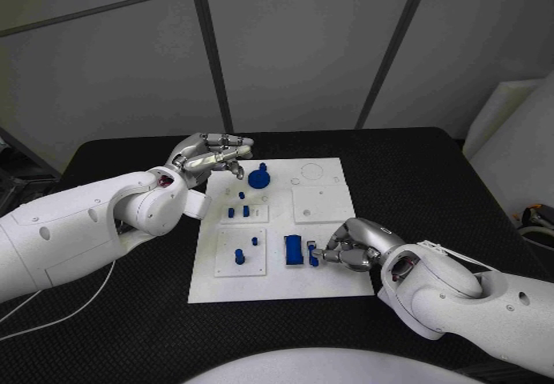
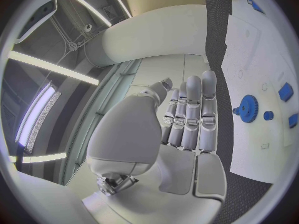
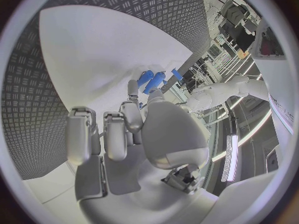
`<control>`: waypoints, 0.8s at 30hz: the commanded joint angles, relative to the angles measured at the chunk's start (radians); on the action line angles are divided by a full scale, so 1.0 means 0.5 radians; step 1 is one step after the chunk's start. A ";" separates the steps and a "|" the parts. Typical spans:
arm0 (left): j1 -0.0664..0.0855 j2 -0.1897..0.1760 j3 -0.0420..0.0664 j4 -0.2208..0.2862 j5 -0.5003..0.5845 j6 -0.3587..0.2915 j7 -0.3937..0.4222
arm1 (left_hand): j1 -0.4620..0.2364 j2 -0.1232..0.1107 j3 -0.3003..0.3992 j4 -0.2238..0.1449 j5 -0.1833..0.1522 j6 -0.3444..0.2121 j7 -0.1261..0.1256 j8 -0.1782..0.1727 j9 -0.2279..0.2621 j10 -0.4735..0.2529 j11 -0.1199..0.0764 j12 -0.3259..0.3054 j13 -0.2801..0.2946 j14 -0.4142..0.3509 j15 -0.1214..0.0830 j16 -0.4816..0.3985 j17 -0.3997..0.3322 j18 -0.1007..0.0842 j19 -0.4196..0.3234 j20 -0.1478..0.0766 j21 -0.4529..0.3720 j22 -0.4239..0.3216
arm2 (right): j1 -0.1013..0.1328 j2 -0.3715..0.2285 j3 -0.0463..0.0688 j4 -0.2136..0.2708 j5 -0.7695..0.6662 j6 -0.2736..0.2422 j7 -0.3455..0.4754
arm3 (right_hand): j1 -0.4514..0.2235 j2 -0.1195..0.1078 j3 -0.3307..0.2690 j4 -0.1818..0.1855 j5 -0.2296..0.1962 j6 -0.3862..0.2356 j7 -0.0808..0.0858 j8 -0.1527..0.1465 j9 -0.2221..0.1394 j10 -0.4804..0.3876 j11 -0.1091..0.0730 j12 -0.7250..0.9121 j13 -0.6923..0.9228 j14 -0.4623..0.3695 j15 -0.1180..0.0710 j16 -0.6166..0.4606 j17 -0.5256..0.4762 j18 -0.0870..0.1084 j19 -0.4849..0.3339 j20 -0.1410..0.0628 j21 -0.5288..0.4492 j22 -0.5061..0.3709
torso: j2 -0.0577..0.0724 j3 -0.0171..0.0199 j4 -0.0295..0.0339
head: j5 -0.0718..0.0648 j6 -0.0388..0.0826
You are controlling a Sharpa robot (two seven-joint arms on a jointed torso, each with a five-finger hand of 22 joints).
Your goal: Assemble the parts on the task board
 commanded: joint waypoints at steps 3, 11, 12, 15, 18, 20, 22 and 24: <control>0.003 0.000 0.001 -0.003 -0.007 0.029 -0.003 | 0.005 0.005 -0.006 0.002 -0.001 -0.011 -0.003 0.007 0.001 -0.014 -0.003 0.009 0.001 -0.010 0.000 -0.004 -0.002 -0.021 0.000 0.008 -0.010 -0.002 | 0.002 -0.037 -0.001 0.040 0.031 0.116 0.164 | 0.079 -0.009 -0.021 -0.015 -0.061 -0.020 0.002 0.016 0.009 0.067 -0.050 -0.009 0.182 0.174 0.008 0.011 0.389 -0.011 0.068 -0.018 0.005 0.280 | -0.001 -0.0008 -0.005 | 0.000 0.002; 0.003 0.002 0.000 -0.010 -0.007 0.032 -0.005 | 0.005 0.005 -0.006 0.002 -0.001 -0.011 -0.003 0.007 0.001 -0.014 -0.003 0.009 0.001 -0.010 0.000 -0.004 -0.002 -0.021 0.000 0.008 -0.010 -0.002 | 0.001 -0.059 -0.002 0.064 0.061 0.200 0.216 | 0.116 -0.018 -0.028 -0.027 -0.080 -0.024 0.002 0.020 0.013 0.062 -0.050 -0.022 0.175 0.173 0.008 0.008 0.384 -0.010 0.065 -0.018 0.002 0.277 | 0.000 -0.0003 0.001 | -0.004 0.001; 0.003 0.001 0.000 -0.011 -0.007 0.032 -0.005 | 0.005 0.005 -0.006 0.002 -0.001 -0.011 -0.003 0.007 0.001 -0.014 -0.003 0.009 0.001 -0.010 0.000 -0.004 -0.002 -0.021 0.000 0.008 -0.010 -0.002 | 0.001 -0.058 -0.002 0.061 0.063 0.206 0.218 | 0.118 -0.018 -0.028 -0.028 -0.080 -0.024 0.002 0.021 0.013 0.062 -0.050 -0.021 0.175 0.173 0.008 0.007 0.384 -0.010 0.066 -0.018 0.002 0.277 | 0.001 -0.0008 0.001 | -0.005 0.001; 0.002 0.001 0.000 -0.011 -0.007 0.033 -0.006 | 0.005 0.005 -0.006 0.002 -0.001 -0.011 -0.003 0.007 0.001 -0.014 -0.003 0.009 0.001 -0.010 0.000 -0.004 -0.002 -0.021 0.000 0.008 -0.010 -0.002 | 0.001 -0.053 -0.002 0.046 0.066 0.205 0.216 | 0.129 -0.012 -0.026 -0.029 -0.080 -0.025 0.002 0.022 0.014 0.061 -0.050 -0.023 0.174 0.173 0.008 0.008 0.384 -0.010 0.065 -0.018 0.001 0.277 | 0.002 -0.0022 0.003 | -0.006 0.000; 0.002 0.000 0.000 -0.011 -0.007 0.032 -0.006 | 0.005 0.005 -0.006 0.002 -0.001 -0.011 -0.003 0.007 0.001 -0.014 -0.003 0.009 0.001 -0.010 0.000 -0.004 -0.002 -0.021 0.000 0.008 -0.010 -0.002 | 0.001 -0.047 -0.002 0.035 0.067 0.186 0.204 | 0.139 0.009 -0.021 -0.024 -0.075 -0.025 0.002 0.024 0.016 0.061 -0.050 -0.024 0.175 0.173 0.008 0.006 0.383 -0.010 0.066 -0.018 0.002 0.278 | 0.003 -0.0011 0.004 | -0.003 -0.001; 0.002 0.000 0.000 -0.012 -0.007 0.033 -0.007 | 0.005 0.005 -0.006 0.002 -0.001 -0.011 -0.003 0.007 0.001 -0.014 -0.003 0.009 0.001 -0.010 0.000 -0.004 -0.002 -0.021 0.000 0.008 -0.010 -0.002 | 0.001 -0.043 -0.002 0.027 0.068 0.180 0.196 | 0.142 0.017 -0.020 -0.022 -0.070 -0.026 0.001 0.025 0.016 0.062 -0.050 -0.023 0.176 0.173 0.008 0.008 0.385 -0.010 0.066 -0.018 0.002 0.278 | 0.004 0.0008 0.004 | -0.002 -0.001; 0.002 0.000 0.000 -0.013 -0.007 0.033 -0.007 | 0.005 0.005 -0.006 0.002 -0.001 -0.011 -0.003 0.007 0.001 -0.014 -0.003 0.009 0.001 -0.010 0.000 -0.004 -0.002 -0.021 0.000 0.008 -0.010 -0.002 | 0.001 -0.038 -0.002 0.017 0.068 0.182 0.189 | 0.145 0.020 -0.019 -0.022 -0.066 -0.026 0.001 0.026 0.017 0.062 -0.051 -0.022 0.177 0.173 0.008 0.008 0.385 -0.010 0.066 -0.018 0.002 0.278 | 0.005 0.0009 0.004 | -0.001 -0.002; 0.002 0.000 0.000 -0.015 -0.007 0.032 -0.008 | 0.005 0.005 -0.006 0.002 -0.001 -0.011 -0.003 0.007 0.001 -0.014 -0.003 0.009 0.001 -0.010 0.000 -0.004 -0.002 -0.021 0.000 0.008 -0.010 -0.002 | 0.001 -0.033 -0.002 0.007 0.068 0.185 0.183 | 0.153 0.023 -0.019 -0.023 -0.063 -0.027 0.000 0.027 0.017 0.063 -0.051 -0.021 0.177 0.173 0.008 0.008 0.385 -0.010 0.066 -0.018 0.002 0.279 | 0.004 -0.0010 0.003 | 0.002 -0.008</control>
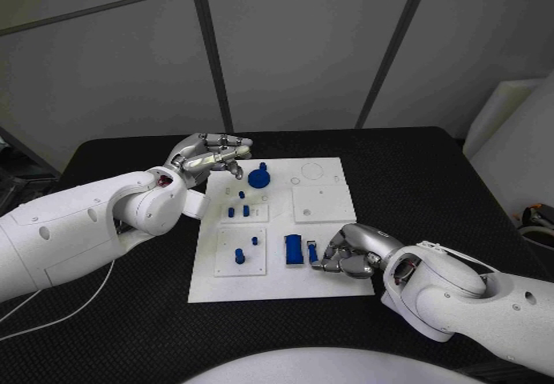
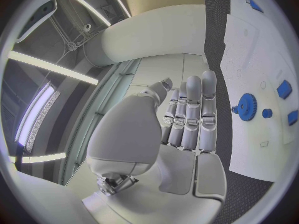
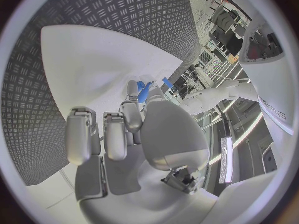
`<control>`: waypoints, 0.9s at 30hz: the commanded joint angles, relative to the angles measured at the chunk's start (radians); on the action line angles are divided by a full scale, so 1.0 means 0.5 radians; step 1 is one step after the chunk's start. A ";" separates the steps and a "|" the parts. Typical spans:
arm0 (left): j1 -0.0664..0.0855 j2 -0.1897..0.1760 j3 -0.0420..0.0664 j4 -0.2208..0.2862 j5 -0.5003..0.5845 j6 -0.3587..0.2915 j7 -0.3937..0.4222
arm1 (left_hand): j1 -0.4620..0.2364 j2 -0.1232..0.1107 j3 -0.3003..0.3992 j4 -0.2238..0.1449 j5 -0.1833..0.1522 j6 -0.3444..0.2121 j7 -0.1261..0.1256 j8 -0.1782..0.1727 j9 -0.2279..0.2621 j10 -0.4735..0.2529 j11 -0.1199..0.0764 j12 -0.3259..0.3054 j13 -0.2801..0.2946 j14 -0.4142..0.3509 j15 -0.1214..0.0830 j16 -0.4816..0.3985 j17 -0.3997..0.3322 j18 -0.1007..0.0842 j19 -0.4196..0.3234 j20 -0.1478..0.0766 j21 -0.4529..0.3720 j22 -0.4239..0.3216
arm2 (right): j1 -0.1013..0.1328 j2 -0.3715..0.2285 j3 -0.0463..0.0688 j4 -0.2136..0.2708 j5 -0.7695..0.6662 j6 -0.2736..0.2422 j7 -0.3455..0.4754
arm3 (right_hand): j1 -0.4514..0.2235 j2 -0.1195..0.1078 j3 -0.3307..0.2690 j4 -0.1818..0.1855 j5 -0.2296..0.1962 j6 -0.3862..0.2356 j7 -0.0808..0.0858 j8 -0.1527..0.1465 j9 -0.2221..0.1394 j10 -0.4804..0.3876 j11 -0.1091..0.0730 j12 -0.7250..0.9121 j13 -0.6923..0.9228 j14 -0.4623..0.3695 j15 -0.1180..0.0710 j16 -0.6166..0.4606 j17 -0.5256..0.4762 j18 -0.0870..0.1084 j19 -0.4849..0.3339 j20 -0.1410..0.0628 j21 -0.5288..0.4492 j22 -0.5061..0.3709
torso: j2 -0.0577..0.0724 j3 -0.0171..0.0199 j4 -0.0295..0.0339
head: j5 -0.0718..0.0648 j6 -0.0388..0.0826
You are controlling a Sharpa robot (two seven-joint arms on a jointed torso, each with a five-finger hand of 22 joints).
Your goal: Assemble the parts on the task board
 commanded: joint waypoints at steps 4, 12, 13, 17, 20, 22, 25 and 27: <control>0.003 0.001 0.001 -0.003 -0.007 0.025 0.001 | 0.005 0.005 -0.006 0.002 -0.001 -0.011 -0.003 0.007 0.001 -0.014 -0.003 0.009 0.001 -0.010 0.000 -0.004 -0.003 -0.021 0.000 0.008 -0.010 -0.002 | 0.002 0.015 0.000 -0.026 0.007 0.018 -0.006 | 0.040 0.016 0.008 -0.009 0.009 -0.015 -0.003 0.016 0.005 0.061 -0.057 -0.002 0.177 0.173 0.005 0.008 0.386 -0.011 0.067 -0.019 0.003 0.279 | -0.001 0.0003 -0.001 | 0.005 -0.010; 0.003 0.001 0.001 -0.005 -0.007 0.026 0.000 | 0.005 0.005 -0.006 0.002 -0.001 -0.011 -0.003 0.007 0.001 -0.014 -0.003 0.009 0.001 -0.010 0.000 -0.004 -0.003 -0.021 0.000 0.008 -0.010 -0.002 | 0.002 0.044 0.001 -0.059 -0.022 -0.028 -0.013 | 0.083 0.030 0.016 -0.023 0.010 -0.017 -0.006 0.021 0.008 0.062 -0.060 -0.001 0.179 0.174 0.003 0.009 0.387 -0.011 0.067 -0.021 0.003 0.281 | -0.001 0.0018 -0.002 | 0.013 -0.015; 0.003 0.001 0.001 -0.006 -0.007 0.025 0.000 | 0.005 0.005 -0.006 0.002 -0.001 -0.011 -0.003 0.007 0.001 -0.014 -0.003 0.009 0.001 -0.010 0.000 -0.004 -0.003 -0.021 0.000 0.008 -0.010 -0.002 | 0.002 0.046 0.001 -0.064 -0.026 -0.032 -0.012 | 0.090 0.033 0.017 -0.024 0.011 -0.017 -0.007 0.021 0.009 0.062 -0.060 0.000 0.180 0.174 0.002 0.009 0.388 -0.011 0.067 -0.021 0.004 0.281 | -0.001 0.0013 -0.003 | 0.015 -0.014; 0.003 0.001 0.001 -0.009 -0.007 0.024 -0.001 | 0.003 0.006 -0.007 0.004 0.000 -0.014 -0.003 0.008 0.000 -0.018 -0.003 0.011 0.001 -0.011 0.001 -0.004 -0.003 -0.021 -0.001 0.009 -0.012 -0.003 | 0.002 0.060 0.001 -0.087 -0.034 -0.039 -0.009 | 0.105 0.035 0.018 -0.030 0.010 -0.018 -0.008 0.023 0.010 0.063 -0.061 0.000 0.180 0.174 0.002 0.010 0.389 -0.011 0.068 -0.022 0.004 0.282 | -0.003 -0.0009 -0.001 | 0.012 -0.015; 0.003 0.002 0.001 -0.010 -0.007 0.025 -0.001 | 0.003 0.006 -0.007 0.004 0.000 -0.014 -0.003 0.008 0.000 -0.018 -0.003 0.011 0.001 -0.011 0.001 -0.004 -0.003 -0.021 -0.001 0.009 -0.012 -0.003 | 0.002 0.077 0.002 -0.105 -0.037 -0.036 -0.003 | 0.113 0.035 0.018 -0.032 0.007 -0.019 -0.008 0.024 0.010 0.062 -0.062 -0.001 0.180 0.174 0.001 0.010 0.389 -0.011 0.068 -0.022 0.004 0.282 | -0.004 -0.0013 -0.001 | 0.013 -0.016; 0.003 0.002 0.001 -0.010 -0.007 0.025 -0.001 | 0.003 0.006 -0.007 0.004 0.000 -0.014 -0.003 0.008 0.000 -0.018 -0.003 0.011 0.001 -0.011 0.001 -0.004 -0.003 -0.021 -0.001 0.009 -0.012 -0.003 | 0.002 0.090 0.002 -0.117 -0.038 -0.033 -0.001 | 0.115 0.034 0.017 -0.033 0.005 -0.019 -0.008 0.024 0.010 0.062 -0.062 -0.001 0.180 0.174 0.001 0.010 0.389 -0.011 0.067 -0.022 0.003 0.280 | -0.003 -0.0003 -0.001 | 0.012 -0.016; 0.003 0.004 0.001 -0.009 -0.007 0.024 -0.001 | 0.003 0.006 -0.007 0.004 0.000 -0.014 -0.003 0.008 0.000 -0.018 -0.003 0.011 0.001 -0.011 0.001 -0.004 -0.003 -0.021 -0.001 0.009 -0.012 -0.003 | 0.002 0.102 0.002 -0.131 -0.039 -0.029 0.003 | 0.129 0.035 0.016 -0.038 -0.011 -0.021 -0.008 0.025 0.012 0.062 -0.062 -0.003 0.180 0.174 0.001 0.010 0.389 -0.011 0.067 -0.023 0.003 0.280 | -0.004 -0.0007 -0.001 | 0.012 -0.015; 0.003 0.003 0.001 -0.009 -0.007 0.025 -0.001 | 0.003 0.006 -0.007 0.004 0.000 -0.014 -0.003 0.008 0.000 -0.018 -0.003 0.011 0.001 -0.011 0.001 -0.004 -0.003 -0.021 -0.001 0.009 -0.012 -0.003 | 0.002 0.107 0.002 -0.139 -0.039 -0.031 0.005 | 0.131 0.035 0.015 -0.038 -0.014 -0.021 -0.008 0.026 0.012 0.062 -0.061 -0.003 0.180 0.174 0.001 0.010 0.389 -0.011 0.067 -0.023 0.003 0.281 | -0.004 -0.0015 0.000 | 0.012 -0.016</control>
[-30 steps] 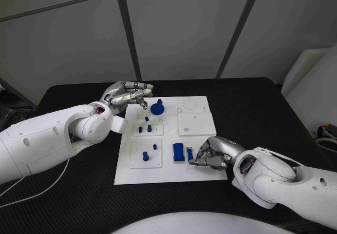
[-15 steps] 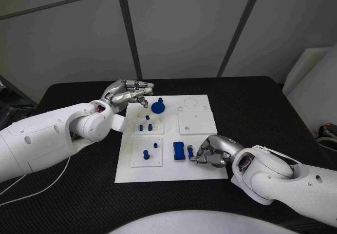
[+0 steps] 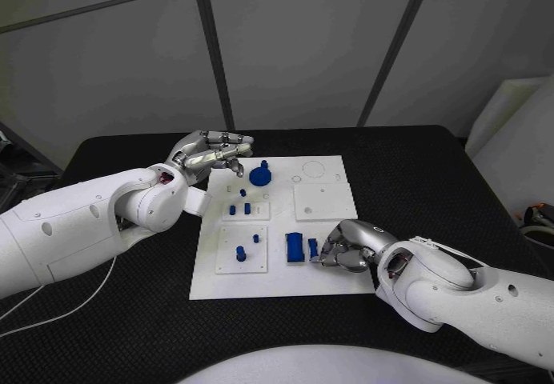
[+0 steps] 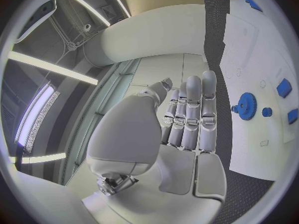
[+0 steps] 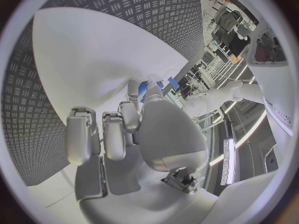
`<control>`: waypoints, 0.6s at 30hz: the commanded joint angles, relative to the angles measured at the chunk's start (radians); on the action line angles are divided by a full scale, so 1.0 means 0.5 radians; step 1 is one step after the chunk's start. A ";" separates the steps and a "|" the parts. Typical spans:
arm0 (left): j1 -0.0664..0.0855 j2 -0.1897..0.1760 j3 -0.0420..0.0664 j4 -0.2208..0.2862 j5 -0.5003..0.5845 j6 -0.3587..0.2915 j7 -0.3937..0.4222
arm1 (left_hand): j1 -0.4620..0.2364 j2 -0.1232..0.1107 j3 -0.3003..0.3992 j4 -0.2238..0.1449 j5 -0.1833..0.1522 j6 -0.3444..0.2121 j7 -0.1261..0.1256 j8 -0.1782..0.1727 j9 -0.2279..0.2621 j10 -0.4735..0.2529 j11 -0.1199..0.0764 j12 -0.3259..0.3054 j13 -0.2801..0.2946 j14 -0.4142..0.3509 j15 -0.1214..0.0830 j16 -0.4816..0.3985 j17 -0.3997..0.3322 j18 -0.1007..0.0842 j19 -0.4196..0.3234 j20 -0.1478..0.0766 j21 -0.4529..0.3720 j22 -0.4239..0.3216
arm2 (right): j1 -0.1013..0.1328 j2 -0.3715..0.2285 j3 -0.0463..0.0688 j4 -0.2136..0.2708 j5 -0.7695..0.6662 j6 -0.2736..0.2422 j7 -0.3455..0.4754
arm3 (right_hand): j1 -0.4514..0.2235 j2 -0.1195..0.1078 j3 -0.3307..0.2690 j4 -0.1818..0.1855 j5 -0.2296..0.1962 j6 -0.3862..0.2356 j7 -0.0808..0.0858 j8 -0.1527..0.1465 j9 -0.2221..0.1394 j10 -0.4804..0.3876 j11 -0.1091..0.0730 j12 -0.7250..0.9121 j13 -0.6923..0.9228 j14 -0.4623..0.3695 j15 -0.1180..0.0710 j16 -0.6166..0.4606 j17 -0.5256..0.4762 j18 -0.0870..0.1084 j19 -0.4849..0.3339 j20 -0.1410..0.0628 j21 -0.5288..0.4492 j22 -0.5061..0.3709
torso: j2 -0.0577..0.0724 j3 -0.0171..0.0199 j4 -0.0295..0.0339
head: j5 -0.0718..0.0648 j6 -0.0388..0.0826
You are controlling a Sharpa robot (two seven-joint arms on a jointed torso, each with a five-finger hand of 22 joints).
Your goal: Assemble the parts on the task board
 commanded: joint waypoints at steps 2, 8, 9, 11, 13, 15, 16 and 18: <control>0.003 0.000 0.001 0.002 -0.006 0.022 0.003 | 0.003 0.006 -0.007 0.004 0.000 -0.014 -0.003 0.008 0.000 -0.011 0.004 0.011 0.001 -0.011 0.001 -0.004 -0.002 -0.021 -0.001 0.009 -0.012 -0.002 | 0.003 0.007 0.002 -0.016 -0.020 -0.020 0.012 | 0.018 0.001 0.001 -0.012 -0.013 -0.014 -0.001 0.008 0.001 0.062 -0.062 0.004 0.092 0.177 -0.011 0.010 0.387 -0.011 0.068 -0.011 0.003 0.280 | 0.000 -0.0018 -0.001 | -0.002 0.000; 0.003 0.001 0.001 0.004 -0.006 0.023 0.002 | 0.003 0.006 -0.007 0.004 0.000 -0.014 -0.003 0.008 0.000 -0.011 0.004 0.011 0.001 -0.011 0.001 -0.004 -0.002 -0.021 -0.001 0.009 -0.012 -0.002 | 0.003 0.020 0.002 -0.035 -0.021 -0.005 0.022 | 0.020 0.002 -0.003 -0.010 -0.024 -0.015 0.001 0.009 0.002 0.063 -0.061 0.005 0.093 0.177 -0.010 0.009 0.387 -0.011 0.069 -0.011 0.003 0.281 | 0.002 -0.0022 -0.002 | -0.004 0.002; 0.003 0.001 0.001 0.004 -0.006 0.023 0.002 | 0.003 0.006 -0.007 0.004 0.000 -0.014 -0.003 0.008 0.000 -0.011 0.004 0.011 0.001 -0.011 0.001 -0.004 -0.002 -0.021 -0.001 0.009 -0.012 -0.002 | 0.003 0.021 0.003 -0.038 -0.021 -0.002 0.023 | 0.030 0.002 -0.005 -0.014 -0.042 -0.016 0.000 0.011 0.003 0.062 -0.061 0.004 0.093 0.177 -0.010 0.009 0.387 -0.011 0.069 -0.011 0.003 0.282 | 0.002 -0.0019 -0.002 | -0.004 0.002; 0.003 0.001 0.001 0.005 -0.006 0.023 0.001 | 0.004 0.007 -0.006 0.004 0.001 -0.015 -0.003 0.009 0.000 -0.012 0.003 0.012 0.001 -0.011 0.001 -0.004 -0.002 -0.021 -0.001 0.009 -0.012 -0.002 | 0.003 0.025 0.003 -0.047 -0.021 0.006 0.025 | 0.058 0.002 -0.008 -0.027 -0.091 -0.017 0.000 0.014 0.005 0.063 -0.061 0.005 0.094 0.177 -0.010 0.010 0.388 -0.011 0.069 -0.011 0.003 0.282 | 0.001 -0.0014 0.001 | -0.004 0.001; 0.003 0.001 0.001 0.006 -0.006 0.023 -0.001 | 0.005 0.007 -0.006 0.004 0.001 -0.015 -0.003 0.009 0.000 -0.012 0.003 0.013 0.001 -0.011 0.000 -0.004 -0.002 -0.021 -0.001 0.009 -0.012 -0.002 | 0.004 0.027 0.003 -0.053 -0.021 0.008 0.028 | 0.085 0.002 -0.011 -0.040 -0.133 -0.019 0.000 0.017 0.007 0.062 -0.061 0.001 0.093 0.177 -0.010 0.009 0.388 -0.011 0.067 -0.012 0.001 0.280 | 0.000 -0.0013 0.001 | -0.006 0.002; 0.003 0.000 0.001 0.006 -0.006 0.023 -0.002 | 0.005 0.007 -0.006 0.004 0.001 -0.015 -0.003 0.009 0.000 -0.012 0.003 0.013 0.001 -0.011 0.000 -0.004 -0.002 -0.021 -0.001 0.009 -0.012 -0.002 | 0.004 0.029 0.003 -0.057 -0.021 0.010 0.031 | 0.097 0.002 -0.012 -0.046 -0.149 -0.019 0.000 0.019 0.008 0.061 -0.061 -0.001 0.092 0.177 -0.010 0.009 0.388 -0.010 0.066 -0.011 0.000 0.279 | 0.000 -0.0011 0.001 | -0.005 0.002; 0.003 -0.001 0.001 0.006 -0.006 0.023 -0.003 | 0.006 0.008 -0.005 0.004 0.001 -0.015 -0.003 0.010 0.000 -0.013 0.003 0.013 0.000 -0.011 0.000 -0.004 -0.002 -0.021 -0.001 0.009 -0.012 -0.002 | 0.004 0.031 0.003 -0.059 -0.021 0.011 0.032 | 0.103 0.001 -0.013 -0.049 -0.156 -0.020 0.000 0.019 0.008 0.060 -0.061 -0.002 0.091 0.177 -0.010 0.010 0.389 -0.010 0.067 -0.011 0.000 0.279 | -0.001 -0.0008 0.000 | -0.004 0.001; 0.003 -0.001 0.001 0.007 -0.007 0.023 -0.005 | 0.007 0.009 -0.004 0.003 0.002 -0.016 -0.004 0.010 0.001 -0.013 0.003 0.014 0.000 -0.012 0.000 -0.004 -0.003 -0.021 -0.001 0.009 -0.012 -0.003 | 0.004 0.033 0.003 -0.061 -0.021 0.016 0.035 | 0.117 -0.004 -0.019 -0.059 -0.179 -0.021 0.001 0.021 0.009 0.059 -0.061 -0.005 0.091 0.177 -0.010 0.010 0.388 -0.010 0.066 -0.011 -0.001 0.278 | -0.001 -0.0006 -0.001 | -0.003 0.003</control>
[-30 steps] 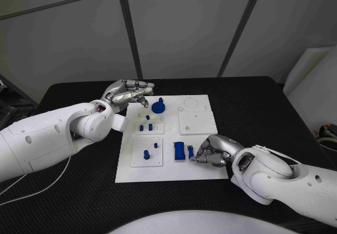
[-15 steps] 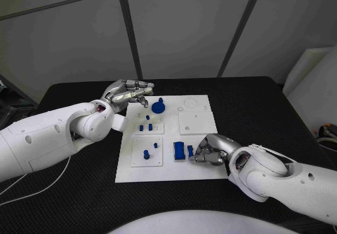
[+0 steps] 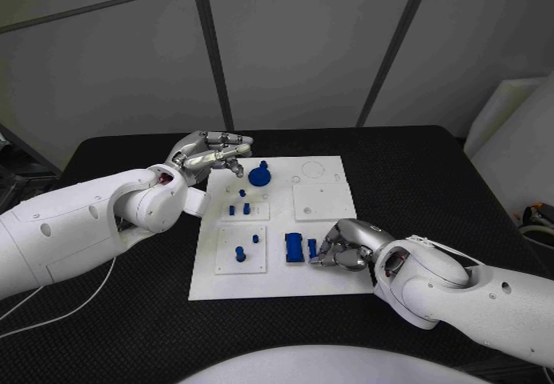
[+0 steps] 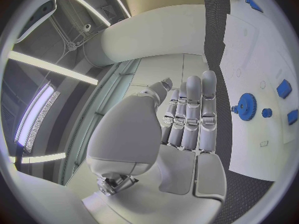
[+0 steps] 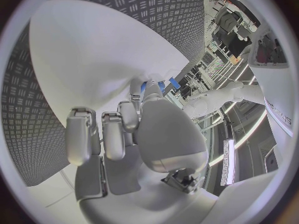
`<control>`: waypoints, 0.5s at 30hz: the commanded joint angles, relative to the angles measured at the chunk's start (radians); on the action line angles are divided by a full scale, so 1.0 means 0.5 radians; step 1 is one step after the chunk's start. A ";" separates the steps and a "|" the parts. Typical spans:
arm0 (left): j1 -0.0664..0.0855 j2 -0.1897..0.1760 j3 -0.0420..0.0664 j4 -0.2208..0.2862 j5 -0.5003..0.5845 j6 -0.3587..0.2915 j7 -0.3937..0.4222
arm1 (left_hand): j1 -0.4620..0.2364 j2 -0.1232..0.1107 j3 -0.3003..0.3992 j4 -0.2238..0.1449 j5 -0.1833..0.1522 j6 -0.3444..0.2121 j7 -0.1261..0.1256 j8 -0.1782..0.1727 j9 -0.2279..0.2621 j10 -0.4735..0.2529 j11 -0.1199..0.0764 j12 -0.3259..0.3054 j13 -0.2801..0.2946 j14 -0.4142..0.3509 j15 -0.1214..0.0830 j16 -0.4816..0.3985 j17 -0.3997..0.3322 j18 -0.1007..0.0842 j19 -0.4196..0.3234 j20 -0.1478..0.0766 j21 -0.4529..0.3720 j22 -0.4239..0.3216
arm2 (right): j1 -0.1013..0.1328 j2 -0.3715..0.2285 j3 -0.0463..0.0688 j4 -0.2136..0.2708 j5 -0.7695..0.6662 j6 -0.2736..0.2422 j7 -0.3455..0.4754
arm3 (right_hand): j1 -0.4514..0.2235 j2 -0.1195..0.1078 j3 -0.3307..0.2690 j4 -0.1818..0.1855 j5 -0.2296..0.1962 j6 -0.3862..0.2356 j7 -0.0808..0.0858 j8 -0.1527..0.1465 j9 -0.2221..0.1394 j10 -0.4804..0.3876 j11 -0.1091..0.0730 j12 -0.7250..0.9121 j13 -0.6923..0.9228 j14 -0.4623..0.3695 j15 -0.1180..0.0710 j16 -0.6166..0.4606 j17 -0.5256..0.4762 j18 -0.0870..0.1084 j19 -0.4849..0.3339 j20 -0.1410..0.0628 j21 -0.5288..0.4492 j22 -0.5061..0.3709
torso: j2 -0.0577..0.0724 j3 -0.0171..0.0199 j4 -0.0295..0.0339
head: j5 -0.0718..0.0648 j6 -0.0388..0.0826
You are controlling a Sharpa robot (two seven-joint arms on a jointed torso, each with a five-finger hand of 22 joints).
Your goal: Assemble the parts on the task board
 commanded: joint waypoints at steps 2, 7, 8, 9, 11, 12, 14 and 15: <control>0.003 -0.001 0.001 0.004 -0.006 0.024 -0.003 | 0.009 0.011 -0.003 0.003 0.002 -0.016 -0.004 0.011 0.001 -0.013 0.003 0.014 0.000 -0.012 0.000 -0.005 -0.003 -0.020 -0.001 0.009 -0.012 -0.003 | 0.003 0.001 0.001 -0.012 -0.016 0.015 0.009 | 0.043 -0.003 -0.009 -0.024 -0.045 -0.020 0.000 0.012 0.002 0.075 -0.078 -0.010 0.104 0.180 -0.018 0.009 0.387 -0.009 0.062 -0.009 -0.004 0.275 | -0.001 0.0008 0.000 | 0.002 0.001; 0.003 -0.003 0.001 0.005 -0.006 0.025 -0.007 | 0.011 0.013 -0.002 0.002 0.003 -0.016 -0.004 0.011 0.001 -0.014 0.002 0.015 0.000 -0.012 0.000 -0.005 -0.003 -0.020 -0.001 0.009 -0.012 -0.003 | 0.003 -0.018 0.001 0.010 -0.009 0.004 0.044 | -0.007 -0.048 -0.063 -0.004 -0.099 -0.030 0.013 0.012 0.003 0.066 -0.066 -0.031 0.092 0.178 -0.010 0.003 0.380 -0.008 0.057 -0.003 -0.010 0.268 | -0.003 0.0017 -0.004 | 0.004 0.008; 0.003 -0.004 0.001 0.005 -0.006 0.025 -0.007 | 0.011 0.013 -0.001 0.002 0.003 -0.016 -0.004 0.011 0.001 -0.014 0.002 0.015 0.000 -0.012 0.000 -0.005 -0.003 -0.020 -0.001 0.009 -0.012 -0.003 | 0.003 -0.026 0.001 0.017 -0.005 -0.004 0.054 | -0.026 -0.058 -0.076 0.006 -0.113 -0.033 0.016 0.012 0.003 0.063 -0.063 -0.038 0.087 0.177 -0.008 0.001 0.378 -0.007 0.055 -0.002 -0.012 0.266 | -0.003 0.0016 -0.004 | 0.004 0.008; 0.003 -0.004 0.001 0.005 -0.006 0.025 -0.007 | 0.011 0.013 -0.001 0.002 0.003 -0.016 -0.004 0.011 0.001 -0.014 0.002 0.015 0.000 -0.012 0.000 -0.005 -0.003 -0.020 -0.001 0.009 -0.012 -0.003 | 0.003 -0.032 0.001 0.022 -0.001 -0.009 0.061 | -0.037 -0.063 -0.084 0.013 -0.122 -0.035 0.018 0.012 0.003 0.060 -0.062 -0.043 0.084 0.177 -0.006 0.000 0.376 -0.006 0.054 -0.001 -0.014 0.264 | -0.003 0.0014 -0.004 | 0.004 0.009; 0.003 -0.005 0.001 0.005 -0.007 0.025 -0.008 | 0.011 0.013 -0.001 0.002 0.003 -0.016 -0.004 0.011 0.001 -0.014 0.002 0.015 0.000 -0.012 0.000 -0.005 -0.003 -0.020 -0.001 0.009 -0.012 -0.003 | 0.003 -0.053 0.000 0.041 0.016 -0.027 0.085 | -0.067 -0.080 -0.102 0.032 -0.143 -0.047 0.024 0.008 0.002 0.039 -0.057 -0.095 0.051 0.173 -0.002 -0.011 0.361 -0.002 0.045 0.003 -0.026 0.249 | -0.003 0.0007 -0.002 | 0.004 0.012; 0.003 -0.006 0.001 0.004 -0.007 0.025 -0.008 | 0.011 0.013 -0.001 0.002 0.003 -0.016 -0.004 0.011 0.001 -0.014 0.002 0.015 0.000 -0.012 0.000 -0.005 -0.003 -0.020 -0.001 0.009 -0.012 -0.003 | 0.003 -0.063 0.001 0.051 0.028 -0.038 0.098 | -0.085 -0.091 -0.112 0.045 -0.154 -0.064 0.030 -0.001 -0.002 0.023 -0.052 -0.132 0.027 0.170 0.001 -0.021 0.347 0.001 0.038 0.005 -0.036 0.237 | -0.004 0.0002 -0.002 | 0.004 0.013; 0.003 -0.005 0.001 0.003 -0.007 0.025 -0.007 | 0.011 0.013 -0.001 0.002 0.003 -0.016 -0.004 0.011 0.001 -0.014 0.002 0.015 0.000 -0.012 0.000 -0.005 -0.003 -0.020 -0.001 0.009 -0.012 -0.003 | 0.004 -0.078 0.001 0.065 0.043 -0.052 0.114 | -0.107 -0.111 -0.122 0.066 -0.169 -0.113 0.046 -0.027 -0.012 0.006 -0.039 -0.164 0.006 0.165 0.010 -0.033 0.331 0.005 0.028 0.011 -0.050 0.221 | -0.006 -0.0004 -0.002 | 0.003 0.014; 0.003 -0.005 0.001 0.002 -0.007 0.025 -0.007 | 0.011 0.013 -0.001 0.002 0.003 -0.016 -0.004 0.011 0.001 -0.014 0.002 0.015 0.000 -0.012 0.000 -0.005 -0.003 -0.020 -0.001 0.009 -0.012 -0.003 | 0.004 -0.088 0.002 0.076 0.051 -0.059 0.124 | -0.116 -0.121 -0.124 0.077 -0.174 -0.137 0.054 -0.040 -0.018 -0.001 -0.032 -0.176 -0.002 0.164 0.015 -0.038 0.324 0.006 0.024 0.015 -0.055 0.215 | -0.007 -0.0006 -0.002 | 0.003 0.015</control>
